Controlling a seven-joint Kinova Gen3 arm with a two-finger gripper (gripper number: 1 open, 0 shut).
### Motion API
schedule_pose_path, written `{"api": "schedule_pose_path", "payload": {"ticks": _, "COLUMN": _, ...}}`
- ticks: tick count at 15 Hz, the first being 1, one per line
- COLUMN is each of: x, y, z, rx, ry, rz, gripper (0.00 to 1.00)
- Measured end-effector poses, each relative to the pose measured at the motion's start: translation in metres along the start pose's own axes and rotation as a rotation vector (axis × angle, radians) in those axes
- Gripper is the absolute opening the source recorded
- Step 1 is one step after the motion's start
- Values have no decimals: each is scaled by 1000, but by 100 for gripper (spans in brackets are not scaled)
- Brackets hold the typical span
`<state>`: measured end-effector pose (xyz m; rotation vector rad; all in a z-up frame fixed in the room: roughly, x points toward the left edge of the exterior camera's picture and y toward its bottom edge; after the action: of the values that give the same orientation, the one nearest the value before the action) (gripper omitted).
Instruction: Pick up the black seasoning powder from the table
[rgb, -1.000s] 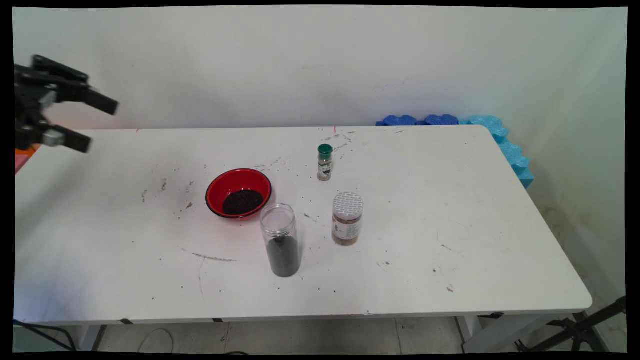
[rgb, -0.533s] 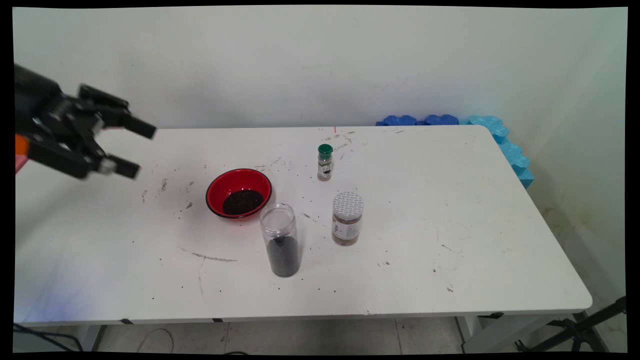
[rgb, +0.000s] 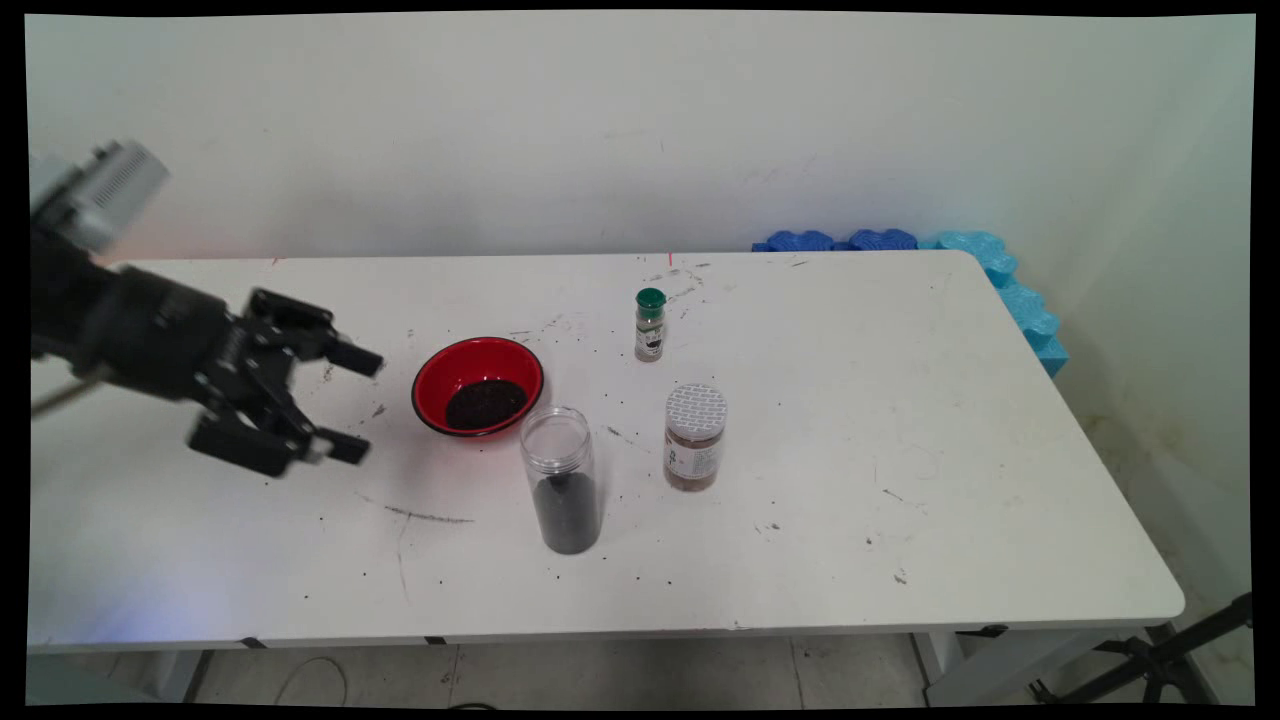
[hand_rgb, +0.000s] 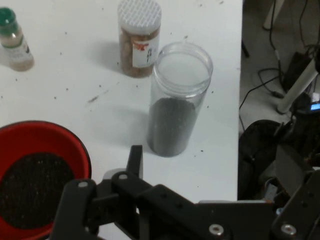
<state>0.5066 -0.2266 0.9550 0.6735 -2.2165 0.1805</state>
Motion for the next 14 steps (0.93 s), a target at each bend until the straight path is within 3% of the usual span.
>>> {"api": "schedule_pose_path", "payload": {"ticks": 7, "x": -15, "y": 10, "z": 65, "rx": 54, "ry": -19, "rz": -24, "gripper": 100}}
{"api": "schedule_pose_path", "payload": {"ticks": 14, "x": -11, "y": 13, "z": 111, "rx": 76, "ry": -12, "rz": -43, "gripper": 100}}
